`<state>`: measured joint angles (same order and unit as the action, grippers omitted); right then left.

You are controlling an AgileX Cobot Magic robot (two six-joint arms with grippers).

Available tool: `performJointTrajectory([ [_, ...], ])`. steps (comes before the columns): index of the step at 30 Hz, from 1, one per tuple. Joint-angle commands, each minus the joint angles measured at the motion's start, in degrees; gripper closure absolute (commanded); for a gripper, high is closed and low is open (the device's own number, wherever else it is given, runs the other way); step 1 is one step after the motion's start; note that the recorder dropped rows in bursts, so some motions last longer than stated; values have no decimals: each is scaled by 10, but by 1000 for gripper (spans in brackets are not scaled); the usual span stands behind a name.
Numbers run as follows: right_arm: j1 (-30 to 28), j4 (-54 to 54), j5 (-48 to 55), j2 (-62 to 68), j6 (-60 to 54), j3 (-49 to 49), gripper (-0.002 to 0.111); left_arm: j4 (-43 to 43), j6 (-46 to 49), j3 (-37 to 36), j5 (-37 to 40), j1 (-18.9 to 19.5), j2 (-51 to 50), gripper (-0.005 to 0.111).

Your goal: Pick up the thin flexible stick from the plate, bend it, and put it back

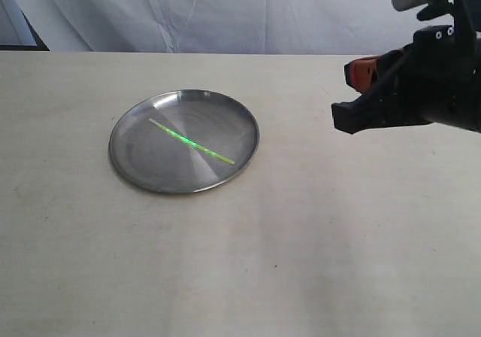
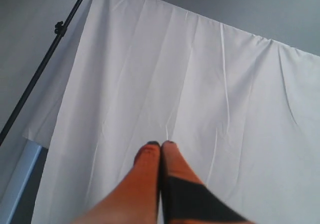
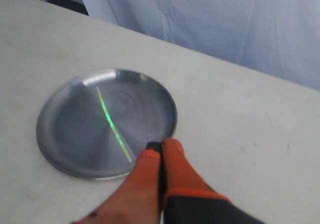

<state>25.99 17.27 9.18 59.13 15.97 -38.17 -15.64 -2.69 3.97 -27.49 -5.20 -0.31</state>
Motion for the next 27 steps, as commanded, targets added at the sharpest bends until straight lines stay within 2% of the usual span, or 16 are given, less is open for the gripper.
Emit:
performJointTrajectory([
  [1,-3,1,-172,-38,3,62,109,5,1,-26,1,2,3,107],
  [3,-3,0,-219,-57,12,79,109,9,1,-26,21,2,3,107],
  [6,-3,0,-227,-65,22,78,109,10,1,-26,23,2,3,107],
  [11,-3,3,-231,-65,22,78,109,11,1,-26,23,2,3,107],
  [14,-3,43,-204,-85,-34,78,109,11,1,-26,23,2,3,107],
  [21,-14,29,-146,-281,-22,92,109,13,2,-26,23,2,3,107],
  [27,-98,-55,-11,-451,-21,191,109,13,2,-26,23,2,3,107],
])
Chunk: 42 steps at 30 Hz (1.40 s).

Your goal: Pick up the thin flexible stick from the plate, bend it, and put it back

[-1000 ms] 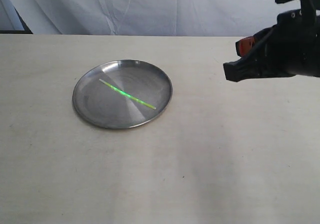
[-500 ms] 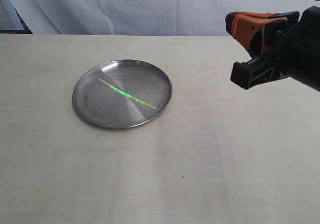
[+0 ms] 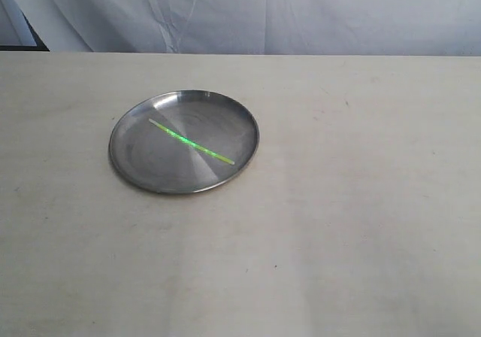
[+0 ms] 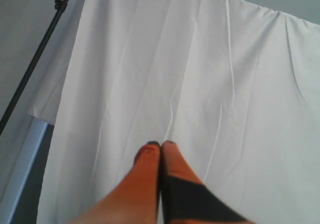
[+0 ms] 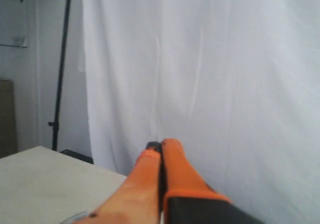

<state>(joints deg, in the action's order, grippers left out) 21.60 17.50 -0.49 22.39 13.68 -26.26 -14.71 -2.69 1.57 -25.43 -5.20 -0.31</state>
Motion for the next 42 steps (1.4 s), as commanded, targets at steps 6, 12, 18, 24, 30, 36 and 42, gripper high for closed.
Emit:
performJointTrajectory([
  [6,-157,-137,72,-215,2,222,109,4,2,-2,2,2,3,107],
  [12,-188,-144,86,-224,2,261,109,7,2,-2,2,2,3,107],
  [18,-188,-144,98,-224,2,261,109,7,2,-2,2,2,3,107],
  [24,-188,-144,98,-224,2,261,109,8,2,-2,2,2,3,107],
  [30,-188,-144,98,-224,2,261,109,8,2,-2,2,2,3,107],
  [36,-188,-144,98,-224,2,261,109,8,2,-2,2,2,3,107],
  [42,-188,-144,98,-224,2,261,109,8,2,-2,2,2,3,107],
])
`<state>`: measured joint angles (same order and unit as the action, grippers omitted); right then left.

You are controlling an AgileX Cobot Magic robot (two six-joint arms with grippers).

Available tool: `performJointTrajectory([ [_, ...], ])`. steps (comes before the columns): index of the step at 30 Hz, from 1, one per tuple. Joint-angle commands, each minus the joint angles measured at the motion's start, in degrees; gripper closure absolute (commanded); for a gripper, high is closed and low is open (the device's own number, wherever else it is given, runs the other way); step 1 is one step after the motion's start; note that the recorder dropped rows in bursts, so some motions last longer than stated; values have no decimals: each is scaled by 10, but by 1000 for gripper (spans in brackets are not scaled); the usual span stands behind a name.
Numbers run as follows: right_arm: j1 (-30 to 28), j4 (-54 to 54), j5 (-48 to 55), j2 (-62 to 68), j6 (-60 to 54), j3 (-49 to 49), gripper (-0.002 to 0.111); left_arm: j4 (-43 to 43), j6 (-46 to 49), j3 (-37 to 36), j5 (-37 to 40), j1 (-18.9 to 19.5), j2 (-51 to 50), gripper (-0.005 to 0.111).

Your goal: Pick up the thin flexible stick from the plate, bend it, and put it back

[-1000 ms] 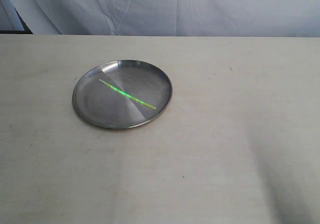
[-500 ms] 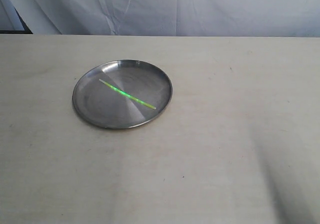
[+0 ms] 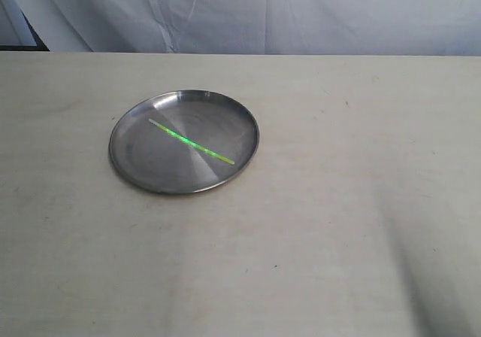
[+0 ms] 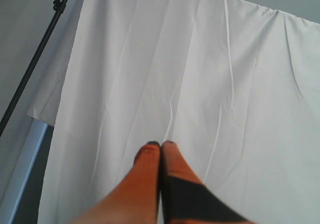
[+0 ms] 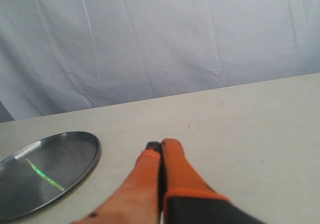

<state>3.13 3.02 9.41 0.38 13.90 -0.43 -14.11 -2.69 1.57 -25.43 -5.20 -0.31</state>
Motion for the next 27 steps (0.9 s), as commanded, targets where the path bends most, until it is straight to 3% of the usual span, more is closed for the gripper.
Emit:
performJointTrajectory([
  [1,-3,1,-1,-4,0,2,109,2,2,-2,2,2,3,107],
  [27,-3,-7,-3,-4,0,2,109,2,2,-2,2,2,3,107],
])
